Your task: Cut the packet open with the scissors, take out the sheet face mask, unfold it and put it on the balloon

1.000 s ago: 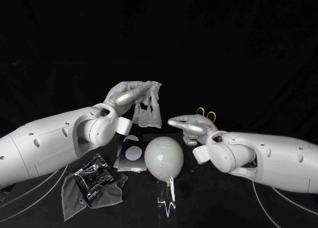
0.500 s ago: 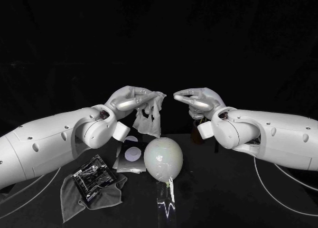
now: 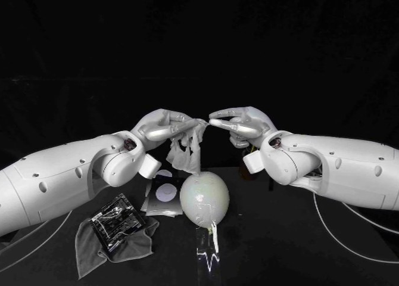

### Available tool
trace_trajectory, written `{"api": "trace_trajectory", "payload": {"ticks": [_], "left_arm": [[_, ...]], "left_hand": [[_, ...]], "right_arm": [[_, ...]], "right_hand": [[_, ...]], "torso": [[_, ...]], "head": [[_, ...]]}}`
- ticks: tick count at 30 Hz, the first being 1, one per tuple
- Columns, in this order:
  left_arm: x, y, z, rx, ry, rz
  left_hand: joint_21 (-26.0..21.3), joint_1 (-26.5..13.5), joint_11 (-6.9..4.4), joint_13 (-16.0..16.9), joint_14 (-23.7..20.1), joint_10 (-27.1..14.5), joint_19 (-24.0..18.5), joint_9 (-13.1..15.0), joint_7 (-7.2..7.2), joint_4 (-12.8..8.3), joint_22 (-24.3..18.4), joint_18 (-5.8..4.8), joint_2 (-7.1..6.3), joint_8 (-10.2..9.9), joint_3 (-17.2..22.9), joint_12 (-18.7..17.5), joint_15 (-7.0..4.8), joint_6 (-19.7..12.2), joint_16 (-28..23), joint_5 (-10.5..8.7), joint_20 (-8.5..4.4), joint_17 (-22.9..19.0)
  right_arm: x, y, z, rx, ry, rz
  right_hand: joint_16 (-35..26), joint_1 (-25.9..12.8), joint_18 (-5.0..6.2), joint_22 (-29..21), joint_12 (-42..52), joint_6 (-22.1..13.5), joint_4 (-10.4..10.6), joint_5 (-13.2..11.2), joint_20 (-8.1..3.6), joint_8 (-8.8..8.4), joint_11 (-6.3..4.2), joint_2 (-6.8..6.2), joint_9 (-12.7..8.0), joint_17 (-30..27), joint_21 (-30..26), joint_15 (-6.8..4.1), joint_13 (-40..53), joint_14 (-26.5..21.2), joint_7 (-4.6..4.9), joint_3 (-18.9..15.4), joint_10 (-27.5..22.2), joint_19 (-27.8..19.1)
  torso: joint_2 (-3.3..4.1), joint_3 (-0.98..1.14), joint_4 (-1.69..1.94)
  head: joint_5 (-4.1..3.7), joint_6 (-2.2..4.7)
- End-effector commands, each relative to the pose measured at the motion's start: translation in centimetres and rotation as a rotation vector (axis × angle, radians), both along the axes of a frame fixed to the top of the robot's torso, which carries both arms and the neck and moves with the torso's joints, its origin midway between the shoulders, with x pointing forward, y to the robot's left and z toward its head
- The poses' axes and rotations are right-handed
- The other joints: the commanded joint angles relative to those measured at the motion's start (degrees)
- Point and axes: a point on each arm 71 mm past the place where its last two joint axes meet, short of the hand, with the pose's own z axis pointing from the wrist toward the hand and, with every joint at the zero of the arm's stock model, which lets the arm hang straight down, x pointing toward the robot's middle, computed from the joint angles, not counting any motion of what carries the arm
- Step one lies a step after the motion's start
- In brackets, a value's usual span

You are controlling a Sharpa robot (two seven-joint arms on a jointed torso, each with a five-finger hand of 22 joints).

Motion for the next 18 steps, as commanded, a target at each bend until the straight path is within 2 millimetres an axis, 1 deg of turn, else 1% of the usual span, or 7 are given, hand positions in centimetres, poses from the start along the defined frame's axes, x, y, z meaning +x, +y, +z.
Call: {"api": "trace_trajectory", "payload": {"ticks": [1,5,12,13,17,18], "left_arm": [[-0.13,-0.18,0.16,0.017,-0.018,-0.019],[-0.06,-0.10,0.15,0.023,-0.025,-0.010],[-0.02,-0.09,0.19,0.023,-0.033,0.003],[-0.02,-0.09,0.20,0.023,-0.034,0.003],[-0.07,-0.15,0.20,0.023,-0.035,0.002],[-0.08,-0.18,0.21,0.022,-0.035,0.001]], "left_hand": [[0.12,0.32,0.06,-0.03,-0.06,-0.53,0.06,0.05,0.17,-0.27,0.05,0.71,0.10,-0.20,0.05,-0.35,0.08,-0.41,-0.33,0.20,-0.15,-0.04],[0.13,0.31,0.07,0.04,-0.07,-0.51,0.05,0.05,0.18,-0.25,0.06,0.71,0.15,-0.21,0.05,-0.31,0.09,-0.41,-0.34,0.19,-0.15,-0.05],[0.13,0.31,0.07,0.04,-0.07,-0.51,0.05,0.05,0.18,-0.25,0.06,0.71,0.15,-0.21,0.05,-0.31,0.09,-0.41,-0.34,0.19,-0.15,-0.05],[0.13,0.31,0.07,0.04,-0.07,-0.51,0.05,0.05,0.18,-0.25,0.06,0.71,0.15,-0.21,0.05,-0.31,0.09,-0.41,-0.34,0.19,-0.15,-0.05],[0.14,0.32,0.08,0.09,-0.07,-0.49,0.04,0.06,0.19,-0.26,0.06,0.70,0.20,-0.22,0.06,-0.29,0.10,-0.40,-0.36,0.20,-0.15,-0.06],[0.14,0.32,0.08,0.09,-0.07,-0.49,0.04,0.06,0.19,-0.26,0.06,0.70,0.20,-0.22,0.06,-0.29,0.10,-0.40,-0.36,0.20,-0.15,-0.06]], "right_arm": [[-0.42,0.76,0.20,-0.005,-0.018,0.076],[-0.74,1.05,0.21,-0.002,-0.014,0.097],[-1.04,1.55,0.11,-0.014,-0.003,0.117],[-1.06,1.60,0.09,-0.020,-0.003,0.116],[-0.94,1.60,0.00,-0.043,-0.001,0.090],[-0.90,1.60,-0.03,-0.049,-0.001,0.081]], "right_hand": [[0.25,-0.31,0.12,13.84,-0.14,-0.32,0.04,-0.03,0.53,-0.42,0.50,-0.63,-0.11,15.05,-0.27,0.44,10.96,5.86,0.17,-0.70,2.23,3.77],[0.25,-0.53,0.11,13.85,-0.03,0.00,0.27,-0.03,0.62,-0.40,0.56,-0.64,-0.14,15.05,-0.23,0.51,11.04,5.86,0.21,-1.27,2.28,3.78],[0.25,-1.06,0.06,13.93,0.51,1.43,1.09,-0.03,0.70,-0.04,0.43,-0.23,-0.12,15.05,0.00,0.47,11.40,5.86,0.01,-2.65,2.62,3.91],[0.25,-1.31,0.04,13.96,0.63,1.93,1.39,-0.03,0.69,0.15,0.36,-0.06,-0.07,15.05,0.08,0.41,11.49,5.86,-0.11,-2.96,2.71,3.96],[0.25,-1.98,-0.15,14.22,1.18,4.31,2.52,-0.02,0.38,1.05,-0.21,0.66,0.09,15.05,0.81,-0.05,11.86,5.86,-0.82,-4.25,3.12,4.45],[0.25,-1.97,-0.23,14.32,1.39,5.23,2.78,0.02,0.21,1.45,-0.50,0.89,0.16,15.05,1.11,-0.24,12.01,5.86,-1.09,-4.62,3.28,4.65]], "torso": [[0.01,0.01,-0.06],[0.00,0.00,-0.07],[-0.03,-0.01,-0.07],[-0.03,0.01,-0.04],[-0.02,-0.01,-0.07],[-0.01,-0.03,-0.08]], "head": [[0.03,-0.02],[0.00,0.06],[0.02,0.00],[0.00,-0.01],[-0.05,0.00],[-0.05,0.02]]}}
